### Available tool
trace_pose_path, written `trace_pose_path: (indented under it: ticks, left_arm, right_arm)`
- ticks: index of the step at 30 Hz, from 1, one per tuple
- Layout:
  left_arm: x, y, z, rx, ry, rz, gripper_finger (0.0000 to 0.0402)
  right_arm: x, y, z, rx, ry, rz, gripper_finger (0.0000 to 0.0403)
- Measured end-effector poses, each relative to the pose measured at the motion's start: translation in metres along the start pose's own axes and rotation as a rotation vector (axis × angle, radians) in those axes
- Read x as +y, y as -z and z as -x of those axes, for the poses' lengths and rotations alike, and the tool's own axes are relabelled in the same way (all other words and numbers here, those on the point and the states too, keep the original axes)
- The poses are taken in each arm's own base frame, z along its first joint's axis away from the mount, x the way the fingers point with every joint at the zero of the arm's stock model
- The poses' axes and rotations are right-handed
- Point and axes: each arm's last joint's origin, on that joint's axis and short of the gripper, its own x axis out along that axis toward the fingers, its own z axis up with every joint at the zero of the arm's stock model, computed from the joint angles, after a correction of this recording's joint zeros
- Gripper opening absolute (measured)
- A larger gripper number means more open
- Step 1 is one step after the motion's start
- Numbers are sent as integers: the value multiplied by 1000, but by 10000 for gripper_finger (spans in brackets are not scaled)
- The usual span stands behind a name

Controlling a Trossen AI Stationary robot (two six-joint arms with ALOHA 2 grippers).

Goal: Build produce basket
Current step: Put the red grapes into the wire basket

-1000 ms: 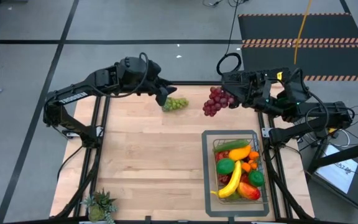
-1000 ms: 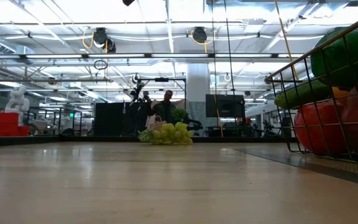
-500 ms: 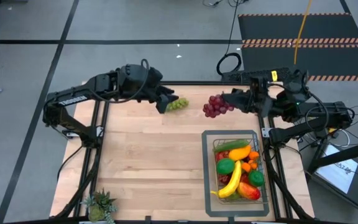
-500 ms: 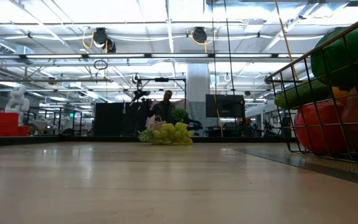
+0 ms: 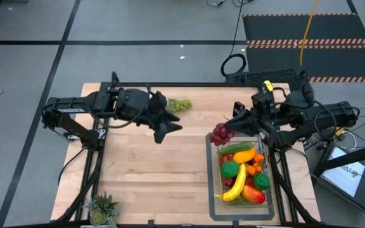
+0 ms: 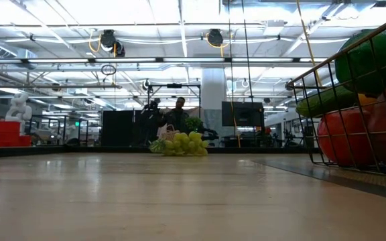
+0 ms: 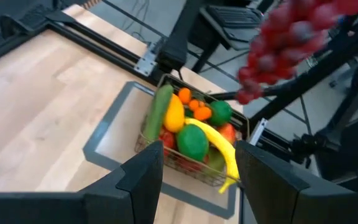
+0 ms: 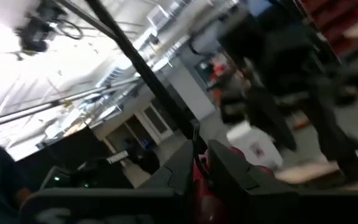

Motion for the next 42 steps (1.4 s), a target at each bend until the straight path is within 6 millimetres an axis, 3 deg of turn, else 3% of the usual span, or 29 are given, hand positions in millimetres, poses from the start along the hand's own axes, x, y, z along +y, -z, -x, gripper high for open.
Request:
trace_pose_path:
  ticks: [6, 11, 18, 25, 36, 42]
  left_arm:
    - [-13, 8, 1, 20, 32, -14, 202]
    - [-14, 9, 1, -4, -5, 8, 202]
    - [-13, 5, 1, -68, -41, 135, 202]
    - [-26, 7, 3, -125, -7, 117, 202]
    - [-35, 12, 5, -175, -38, 184, 202]
    - [-42, 17, 7, -160, -14, 203, 202]
  right_arm:
    - [3, 15, 2, 108, 56, -213, 35]
    - [10, 33, 16, 280, 126, -360, 35]
    - [17, 51, 41, 480, 228, -466, 35]
    - [20, 69, 49, 624, 298, -484, 35]
    - [15, 117, 56, 725, 351, -654, 35]
    - [16, 136, 52, 680, 253, -805, 35]
